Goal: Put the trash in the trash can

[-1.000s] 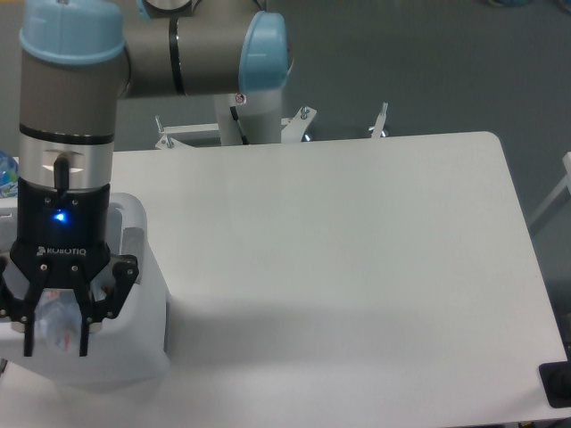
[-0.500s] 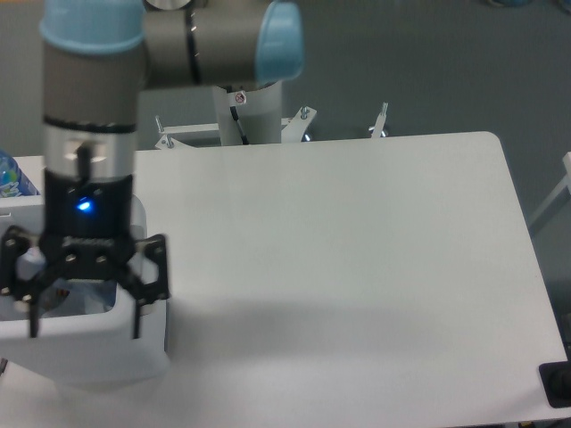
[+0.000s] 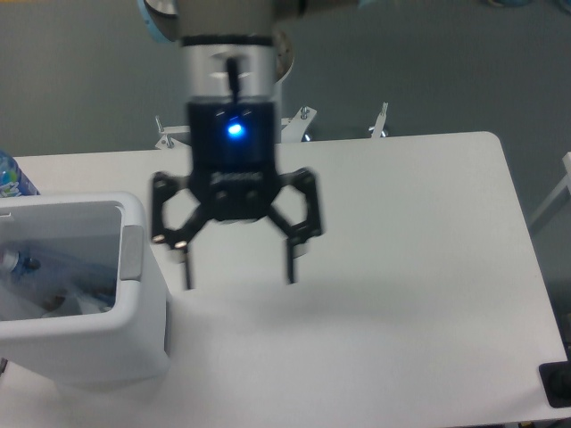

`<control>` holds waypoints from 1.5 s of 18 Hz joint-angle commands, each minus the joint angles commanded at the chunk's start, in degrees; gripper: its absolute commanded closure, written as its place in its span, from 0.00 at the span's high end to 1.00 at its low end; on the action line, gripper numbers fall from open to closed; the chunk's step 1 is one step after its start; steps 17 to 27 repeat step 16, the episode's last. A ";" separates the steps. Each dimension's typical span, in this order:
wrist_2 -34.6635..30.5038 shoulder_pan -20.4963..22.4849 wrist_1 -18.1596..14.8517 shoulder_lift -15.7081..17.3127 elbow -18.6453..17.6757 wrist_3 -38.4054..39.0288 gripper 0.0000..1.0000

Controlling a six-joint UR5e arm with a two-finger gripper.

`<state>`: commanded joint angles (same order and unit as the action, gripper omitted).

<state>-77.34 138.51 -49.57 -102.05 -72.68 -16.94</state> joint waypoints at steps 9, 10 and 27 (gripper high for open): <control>-16.61 2.12 -17.04 3.25 -2.38 -32.00 1.00; -16.61 2.55 -17.92 3.87 -2.82 -34.02 1.00; -16.26 5.63 -21.36 6.34 -3.53 -40.55 1.00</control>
